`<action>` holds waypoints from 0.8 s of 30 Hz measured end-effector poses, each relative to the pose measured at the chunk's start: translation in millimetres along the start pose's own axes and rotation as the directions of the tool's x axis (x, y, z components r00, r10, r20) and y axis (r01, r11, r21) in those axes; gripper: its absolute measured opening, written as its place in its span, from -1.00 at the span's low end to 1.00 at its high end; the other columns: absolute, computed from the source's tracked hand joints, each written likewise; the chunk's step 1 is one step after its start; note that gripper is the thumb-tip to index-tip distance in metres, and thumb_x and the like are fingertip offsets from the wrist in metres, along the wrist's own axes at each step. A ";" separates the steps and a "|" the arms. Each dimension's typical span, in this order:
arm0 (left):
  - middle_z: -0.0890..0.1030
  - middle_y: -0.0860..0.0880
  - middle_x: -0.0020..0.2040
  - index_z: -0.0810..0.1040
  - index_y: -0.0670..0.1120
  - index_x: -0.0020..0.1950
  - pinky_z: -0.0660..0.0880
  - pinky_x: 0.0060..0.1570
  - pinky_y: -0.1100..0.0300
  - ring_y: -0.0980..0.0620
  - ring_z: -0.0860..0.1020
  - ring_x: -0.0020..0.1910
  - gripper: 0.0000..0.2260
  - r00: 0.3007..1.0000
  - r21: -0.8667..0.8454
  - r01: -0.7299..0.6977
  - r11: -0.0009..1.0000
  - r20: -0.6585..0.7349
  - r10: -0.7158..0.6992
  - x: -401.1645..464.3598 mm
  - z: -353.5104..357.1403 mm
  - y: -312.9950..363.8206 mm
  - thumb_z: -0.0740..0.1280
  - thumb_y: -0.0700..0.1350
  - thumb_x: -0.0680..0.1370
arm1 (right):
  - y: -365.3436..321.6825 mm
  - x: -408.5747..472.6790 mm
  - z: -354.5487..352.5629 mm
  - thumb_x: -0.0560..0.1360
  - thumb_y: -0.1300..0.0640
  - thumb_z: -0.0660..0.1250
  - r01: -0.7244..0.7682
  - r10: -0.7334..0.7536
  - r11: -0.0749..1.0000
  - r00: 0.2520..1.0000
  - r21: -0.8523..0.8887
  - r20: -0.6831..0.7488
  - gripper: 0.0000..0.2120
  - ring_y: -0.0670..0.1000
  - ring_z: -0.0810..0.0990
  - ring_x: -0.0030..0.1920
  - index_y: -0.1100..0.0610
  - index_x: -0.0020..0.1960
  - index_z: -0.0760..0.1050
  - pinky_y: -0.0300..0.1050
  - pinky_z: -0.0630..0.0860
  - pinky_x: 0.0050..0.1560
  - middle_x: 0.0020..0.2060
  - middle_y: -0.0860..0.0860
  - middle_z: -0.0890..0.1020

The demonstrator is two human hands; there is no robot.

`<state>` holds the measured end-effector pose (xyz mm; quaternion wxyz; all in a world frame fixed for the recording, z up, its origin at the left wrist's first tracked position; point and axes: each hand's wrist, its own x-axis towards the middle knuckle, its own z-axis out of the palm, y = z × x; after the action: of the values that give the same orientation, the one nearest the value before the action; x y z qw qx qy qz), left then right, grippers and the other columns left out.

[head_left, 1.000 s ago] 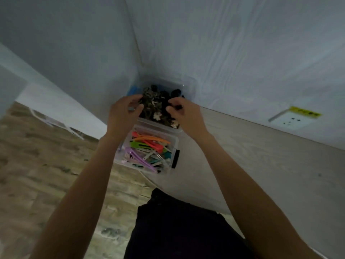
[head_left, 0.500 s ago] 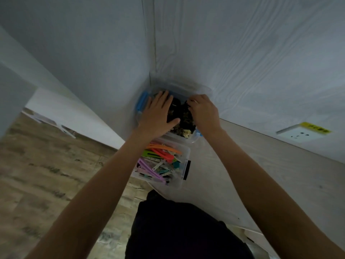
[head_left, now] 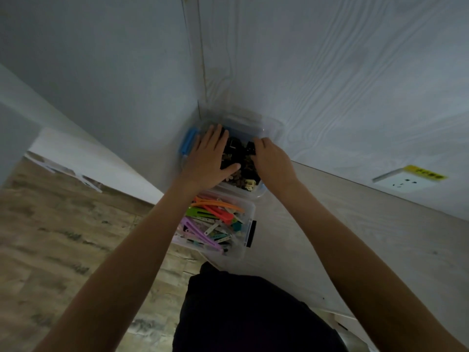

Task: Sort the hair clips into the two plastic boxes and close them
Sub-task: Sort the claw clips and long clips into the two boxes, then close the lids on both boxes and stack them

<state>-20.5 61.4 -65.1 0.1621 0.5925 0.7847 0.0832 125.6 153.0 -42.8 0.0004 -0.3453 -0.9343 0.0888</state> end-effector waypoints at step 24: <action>0.17 -0.08 0.52 0.20 -0.06 0.48 0.16 0.43 -0.07 -0.09 0.16 0.48 -0.34 0.988 -0.099 0.021 0.995 -0.151 -0.036 -31.5 3.2 -4.5 0.04 0.27 0.48 | 19.7 -15.7 -29.5 0.53 0.17 0.22 0.053 0.048 0.977 0.889 0.205 -0.455 -0.72 0.12 0.47 0.20 0.17 0.22 0.47 -0.02 0.38 0.17 0.20 0.13 0.53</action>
<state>-15.8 29.8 -64.7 0.1314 0.5645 0.7983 0.1639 152.1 162.5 -16.1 0.2573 -0.3532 -0.8934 0.1038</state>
